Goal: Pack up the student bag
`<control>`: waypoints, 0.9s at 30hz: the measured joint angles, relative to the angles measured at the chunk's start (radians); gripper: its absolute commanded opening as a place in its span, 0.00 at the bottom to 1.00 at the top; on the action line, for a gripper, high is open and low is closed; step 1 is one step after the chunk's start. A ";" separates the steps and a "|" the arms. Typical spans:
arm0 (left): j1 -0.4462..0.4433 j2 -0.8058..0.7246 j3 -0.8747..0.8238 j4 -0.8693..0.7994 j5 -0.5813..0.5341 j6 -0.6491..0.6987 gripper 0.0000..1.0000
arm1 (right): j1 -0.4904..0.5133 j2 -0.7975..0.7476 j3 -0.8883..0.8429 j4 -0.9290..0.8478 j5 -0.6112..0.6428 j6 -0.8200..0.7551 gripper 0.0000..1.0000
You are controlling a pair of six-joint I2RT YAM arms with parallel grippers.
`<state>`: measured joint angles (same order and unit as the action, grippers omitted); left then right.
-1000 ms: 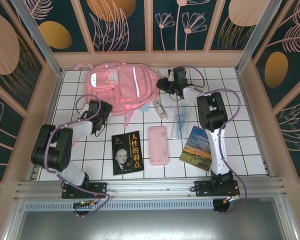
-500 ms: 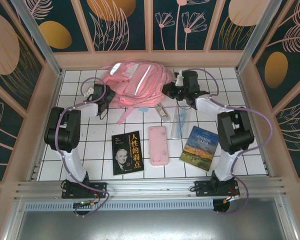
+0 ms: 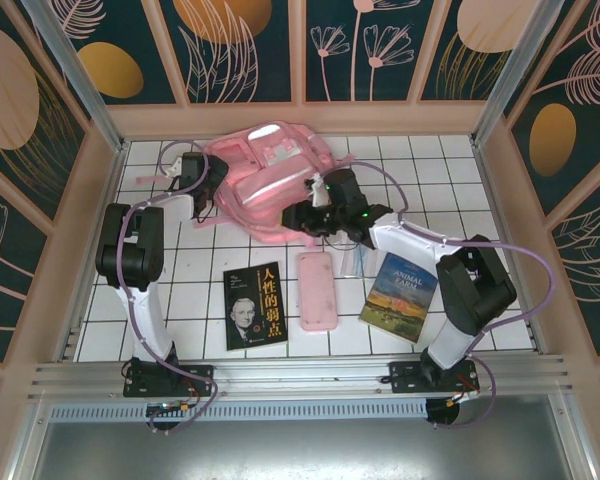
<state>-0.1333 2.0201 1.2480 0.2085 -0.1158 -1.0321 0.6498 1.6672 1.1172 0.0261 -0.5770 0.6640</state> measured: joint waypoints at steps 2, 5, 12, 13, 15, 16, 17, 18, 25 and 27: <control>-0.003 0.000 0.012 -0.001 0.003 0.020 0.99 | 0.005 -0.022 0.006 -0.025 0.000 -0.019 0.67; -0.004 -0.006 0.016 -0.022 -0.011 0.069 0.99 | -0.042 -0.077 0.006 -0.053 0.024 -0.051 0.69; -0.004 -0.221 -0.182 -0.086 -0.045 0.122 0.99 | -0.268 -0.092 0.027 -0.053 0.122 -0.156 0.72; -0.004 -0.260 -0.222 -0.082 -0.039 0.113 0.99 | -0.296 -0.055 0.046 -0.049 0.144 -0.177 0.72; -0.007 -0.307 -0.296 -0.053 -0.014 0.083 0.99 | -0.327 0.045 0.100 -0.037 0.177 -0.217 0.72; -0.011 -0.315 -0.329 -0.034 0.002 0.064 0.99 | -0.336 0.115 0.140 -0.032 0.192 -0.238 0.72; -0.018 -0.313 -0.355 -0.023 0.019 0.048 0.99 | -0.339 0.174 0.175 -0.029 0.196 -0.249 0.72; -0.028 -0.302 -0.371 -0.018 0.039 0.032 0.99 | -0.340 0.255 0.223 -0.027 0.204 -0.264 0.70; -0.077 -0.189 -0.335 0.061 0.120 -0.021 0.99 | -0.337 0.474 0.266 0.089 0.084 -0.212 0.00; -0.075 -0.166 -0.302 0.058 0.124 -0.024 0.99 | -0.338 0.418 0.210 0.138 0.068 -0.173 0.00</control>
<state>-0.2085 1.8545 0.9463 0.2661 0.0078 -1.0565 0.3115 2.0850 1.3273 0.1638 -0.5091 0.4911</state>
